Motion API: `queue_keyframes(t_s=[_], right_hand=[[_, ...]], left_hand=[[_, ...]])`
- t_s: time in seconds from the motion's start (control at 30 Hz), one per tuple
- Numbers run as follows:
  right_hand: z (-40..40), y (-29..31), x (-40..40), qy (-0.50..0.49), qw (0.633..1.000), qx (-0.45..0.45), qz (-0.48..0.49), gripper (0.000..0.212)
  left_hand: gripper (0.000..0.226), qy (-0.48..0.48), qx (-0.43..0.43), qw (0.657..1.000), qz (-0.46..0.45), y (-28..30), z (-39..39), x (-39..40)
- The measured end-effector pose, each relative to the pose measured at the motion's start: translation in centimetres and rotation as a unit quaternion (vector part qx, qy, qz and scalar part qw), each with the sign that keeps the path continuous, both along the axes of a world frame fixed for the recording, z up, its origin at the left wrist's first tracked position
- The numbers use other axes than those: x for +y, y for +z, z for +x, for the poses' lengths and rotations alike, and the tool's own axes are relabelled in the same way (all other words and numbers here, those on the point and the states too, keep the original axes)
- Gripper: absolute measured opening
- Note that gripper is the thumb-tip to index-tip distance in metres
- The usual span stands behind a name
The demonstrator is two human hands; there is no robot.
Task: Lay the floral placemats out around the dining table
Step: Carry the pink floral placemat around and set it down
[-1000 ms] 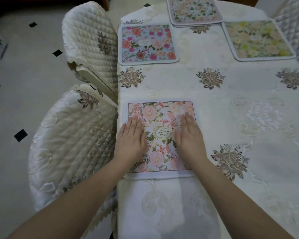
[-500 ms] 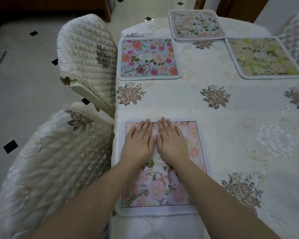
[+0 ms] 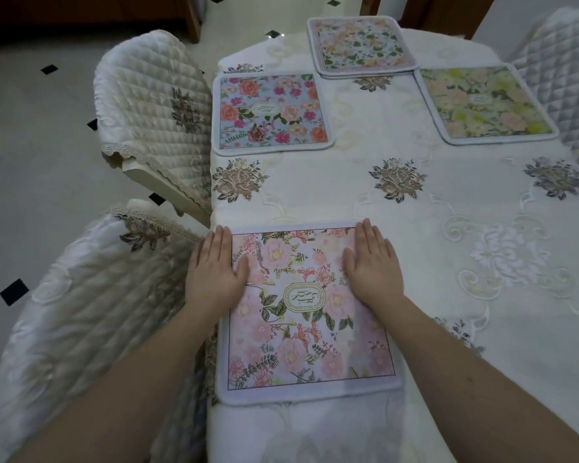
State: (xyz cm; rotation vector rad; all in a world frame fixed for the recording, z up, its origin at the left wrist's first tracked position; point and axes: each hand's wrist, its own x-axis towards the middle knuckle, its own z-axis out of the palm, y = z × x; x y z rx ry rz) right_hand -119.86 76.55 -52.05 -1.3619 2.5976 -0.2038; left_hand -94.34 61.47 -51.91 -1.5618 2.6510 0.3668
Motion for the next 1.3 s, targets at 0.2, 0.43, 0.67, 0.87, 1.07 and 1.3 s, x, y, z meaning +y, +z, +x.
queue_keyframes(t_s=[0.2,0.43,0.67,0.87,1.07,1.3], right_hand=[[2.0,2.0,0.4,-0.022,0.998,0.004,0.062,0.063],[10.2,6.0,3.3,-0.007,0.996,-0.054,0.066,0.063],[17.8,10.6,7.3,0.004,0.998,-0.050,0.046,0.059],[23.5,14.3,11.2,-0.027,0.999,-0.016,0.013,0.081],[28.4,17.6,13.2,-0.078,0.997,0.012,0.009,0.081],[32.0,20.3,14.4,-0.077,0.997,0.029,-0.012,0.080]], left_hand=[[0.070,-0.016,-0.070,0.997,-0.010,2.5,1.2,1.1],[0.066,-0.087,-0.064,0.994,0.012,7.1,2.6,5.0],[0.072,-0.182,-0.074,0.980,-0.010,11.4,6.7,9.3],[0.083,-0.242,-0.076,0.967,-0.025,14.1,10.7,11.2],[0.090,-0.275,-0.033,0.960,-0.027,18.0,14.9,13.1],[0.093,-0.277,-0.024,0.958,-0.063,21.5,17.8,13.8]])
